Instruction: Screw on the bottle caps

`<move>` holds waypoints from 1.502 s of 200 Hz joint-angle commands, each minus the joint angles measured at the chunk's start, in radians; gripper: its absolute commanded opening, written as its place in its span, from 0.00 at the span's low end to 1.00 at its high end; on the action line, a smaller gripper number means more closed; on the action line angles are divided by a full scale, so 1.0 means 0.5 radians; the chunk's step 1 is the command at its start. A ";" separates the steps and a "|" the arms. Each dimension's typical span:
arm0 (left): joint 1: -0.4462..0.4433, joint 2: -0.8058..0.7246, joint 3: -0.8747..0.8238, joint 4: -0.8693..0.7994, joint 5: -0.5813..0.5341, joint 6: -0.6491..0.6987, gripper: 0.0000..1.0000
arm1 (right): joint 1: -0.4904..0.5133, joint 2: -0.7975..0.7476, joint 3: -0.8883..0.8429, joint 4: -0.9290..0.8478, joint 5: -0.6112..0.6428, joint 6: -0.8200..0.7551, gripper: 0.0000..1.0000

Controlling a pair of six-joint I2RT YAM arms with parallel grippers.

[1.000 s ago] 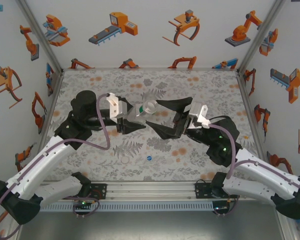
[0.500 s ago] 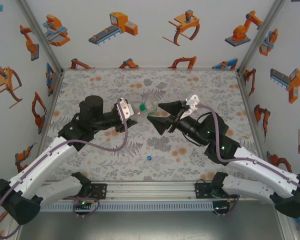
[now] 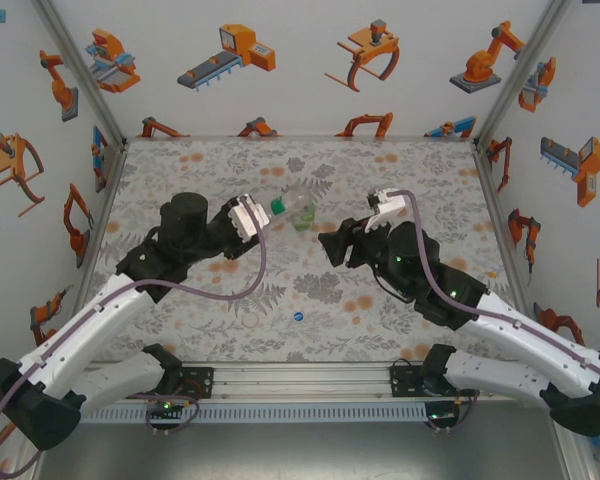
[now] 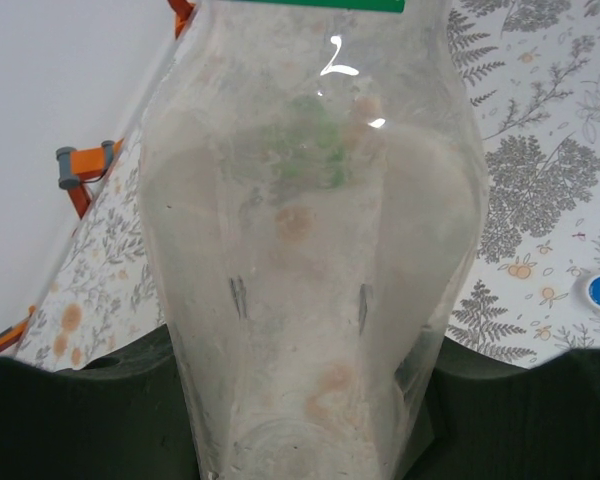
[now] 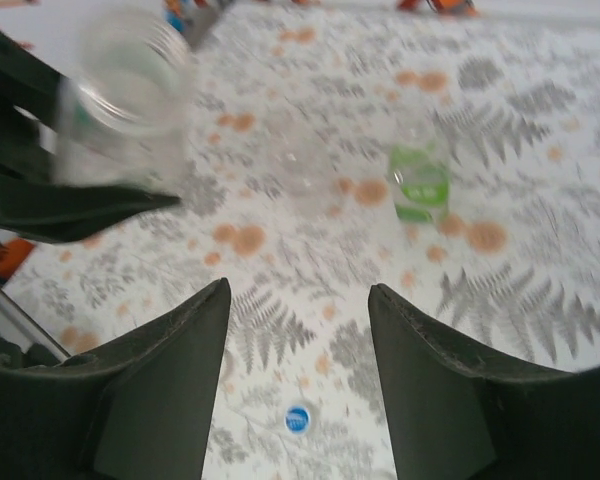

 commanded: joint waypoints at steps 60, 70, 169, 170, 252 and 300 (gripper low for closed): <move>0.002 -0.302 -0.041 -0.124 0.010 -0.204 0.00 | 0.008 0.345 0.126 -0.788 -0.065 0.355 0.55; 0.005 -0.299 -0.032 -0.148 -0.026 -0.256 0.00 | 0.007 0.400 0.149 -0.838 -0.098 0.354 0.55; 0.865 -0.491 -0.212 0.220 0.622 -0.889 0.00 | 0.141 1.215 0.725 -1.211 -0.298 0.294 0.62; 0.875 -0.490 -0.213 0.226 0.623 -0.894 0.00 | 0.142 1.225 0.733 -1.217 -0.297 0.294 0.63; 1.156 -0.626 -0.340 0.362 0.157 -0.968 0.00 | 0.347 1.726 1.018 -1.085 -0.407 0.390 0.55; 1.155 -0.713 -0.405 0.403 0.008 -0.949 0.00 | 0.420 2.013 1.301 -1.136 -0.413 0.373 0.56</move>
